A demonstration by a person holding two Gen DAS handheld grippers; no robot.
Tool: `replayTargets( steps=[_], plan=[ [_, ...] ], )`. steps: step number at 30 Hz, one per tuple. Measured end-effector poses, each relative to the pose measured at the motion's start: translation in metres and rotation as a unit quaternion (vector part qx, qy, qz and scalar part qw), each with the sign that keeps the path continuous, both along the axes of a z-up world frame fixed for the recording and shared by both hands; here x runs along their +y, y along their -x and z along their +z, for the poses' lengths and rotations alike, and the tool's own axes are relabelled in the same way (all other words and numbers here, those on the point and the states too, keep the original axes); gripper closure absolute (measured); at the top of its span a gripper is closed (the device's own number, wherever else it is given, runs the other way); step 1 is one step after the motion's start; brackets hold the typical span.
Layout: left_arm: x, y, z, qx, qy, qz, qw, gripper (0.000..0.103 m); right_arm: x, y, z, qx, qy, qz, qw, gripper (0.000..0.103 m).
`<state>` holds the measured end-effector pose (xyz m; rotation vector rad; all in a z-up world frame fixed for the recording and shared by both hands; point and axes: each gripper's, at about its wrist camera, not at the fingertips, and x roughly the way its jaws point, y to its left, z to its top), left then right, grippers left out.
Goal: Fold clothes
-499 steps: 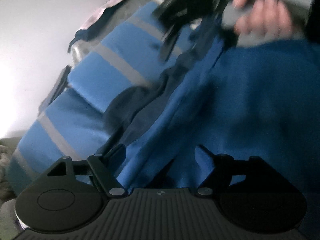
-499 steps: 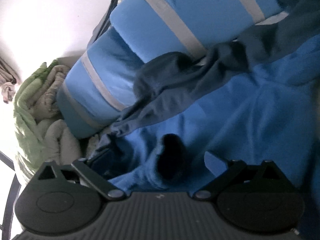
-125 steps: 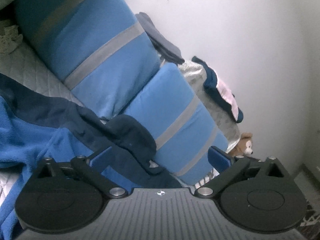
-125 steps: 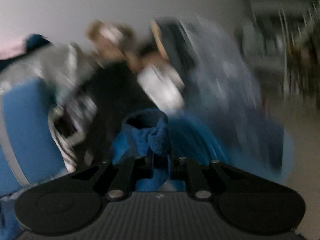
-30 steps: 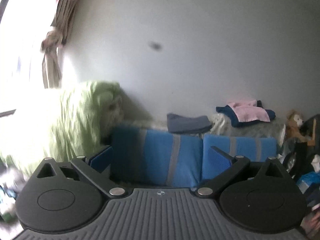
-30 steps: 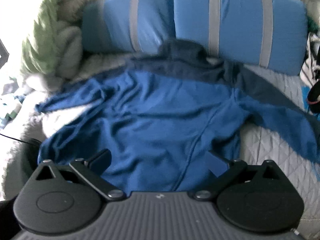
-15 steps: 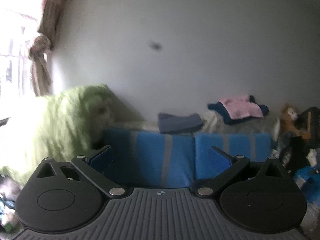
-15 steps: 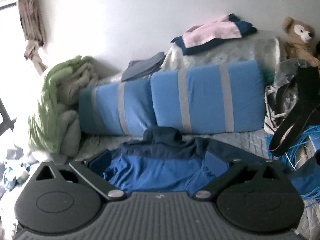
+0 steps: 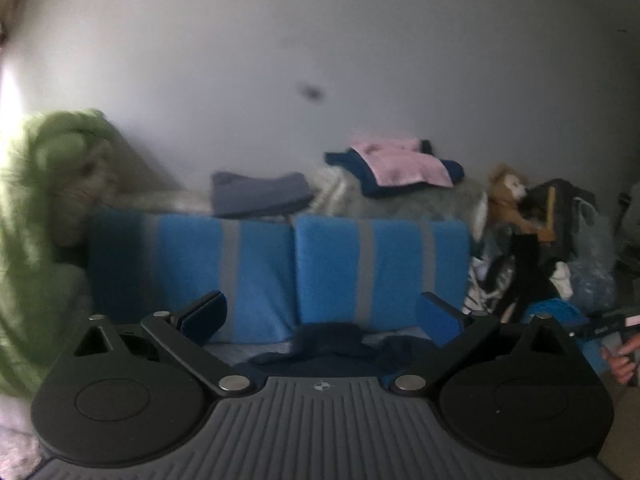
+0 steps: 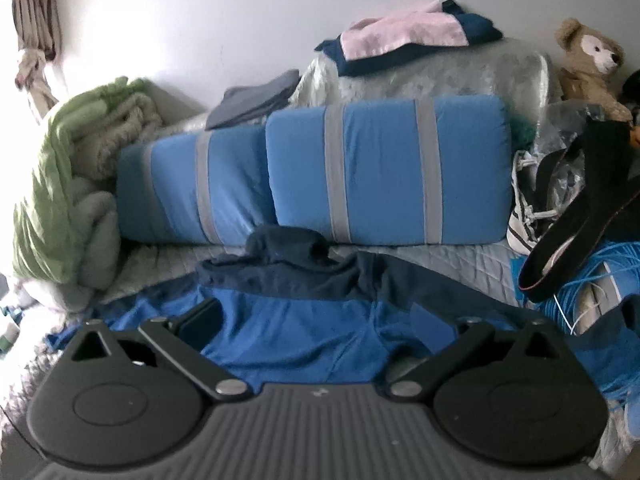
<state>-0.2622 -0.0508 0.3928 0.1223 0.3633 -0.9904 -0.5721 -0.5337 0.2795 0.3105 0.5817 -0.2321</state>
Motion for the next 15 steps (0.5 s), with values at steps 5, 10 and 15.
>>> replayTargets(
  steps=[5,10,15],
  plan=[
    [-0.03,-0.041,-0.016,0.024,-0.006,-0.019,0.9995,0.0,-0.01,-0.033,-0.008,0.019,0.02,0.001,1.0,0.0],
    [-0.045,-0.082,-0.02,0.038,0.001,-0.011,0.9992,0.0,-0.029,-0.066,0.003,0.001,0.026,-0.001,1.0,0.0],
    [-0.056,-0.123,-0.006,0.043,0.031,0.006,0.9986,0.0,-0.049,-0.105,0.031,-0.025,0.035,-0.013,0.999,0.0]
  ],
)
